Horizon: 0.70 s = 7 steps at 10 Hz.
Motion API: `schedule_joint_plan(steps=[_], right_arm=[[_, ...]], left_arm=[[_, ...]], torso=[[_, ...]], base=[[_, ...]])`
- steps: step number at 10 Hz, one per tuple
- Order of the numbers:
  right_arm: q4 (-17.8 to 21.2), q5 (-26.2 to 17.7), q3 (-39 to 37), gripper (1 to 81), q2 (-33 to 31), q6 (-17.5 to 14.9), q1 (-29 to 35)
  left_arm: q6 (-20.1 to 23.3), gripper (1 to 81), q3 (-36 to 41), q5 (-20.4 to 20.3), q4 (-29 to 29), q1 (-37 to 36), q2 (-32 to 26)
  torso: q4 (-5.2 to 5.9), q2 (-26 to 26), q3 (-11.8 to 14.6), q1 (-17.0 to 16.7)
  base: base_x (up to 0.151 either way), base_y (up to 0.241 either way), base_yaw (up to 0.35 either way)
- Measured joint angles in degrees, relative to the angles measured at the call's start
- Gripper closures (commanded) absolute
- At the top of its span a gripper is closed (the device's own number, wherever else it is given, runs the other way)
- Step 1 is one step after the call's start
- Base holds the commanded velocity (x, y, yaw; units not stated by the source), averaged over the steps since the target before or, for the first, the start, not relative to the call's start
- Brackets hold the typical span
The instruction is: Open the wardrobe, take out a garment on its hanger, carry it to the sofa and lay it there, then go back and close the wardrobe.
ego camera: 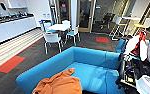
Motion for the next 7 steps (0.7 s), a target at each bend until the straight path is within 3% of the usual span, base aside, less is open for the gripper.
schedule_joint_plan(steps=[2,5,7], right_arm=[[-0.02,-0.02,-0.04,1.0,0.0,0.0,-0.3],[-0.02,0.05,-0.01,1.0,0.0,-0.02,-0.35],[-0.13,-0.16,-0.01,1.0,0.02,-0.02,-0.83]], left_arm=[[0.52,1.0,0.0,0.83,0.27,0.0,2.01],[1.08,1.0,0.0,0.96,0.49,0.16,2.67],[1.05,1.0,0.01,0.99,0.52,0.85,2.72]], torso=[[0.0,0.0,0.57,0.0],[0.0,-0.07,4.46,-0.05],[0.0,-0.09,4.96,-0.02]], base=[[0.0,0.0,0.0],[0.0,0.0,0.0],[0.0,0.0,0.0]])
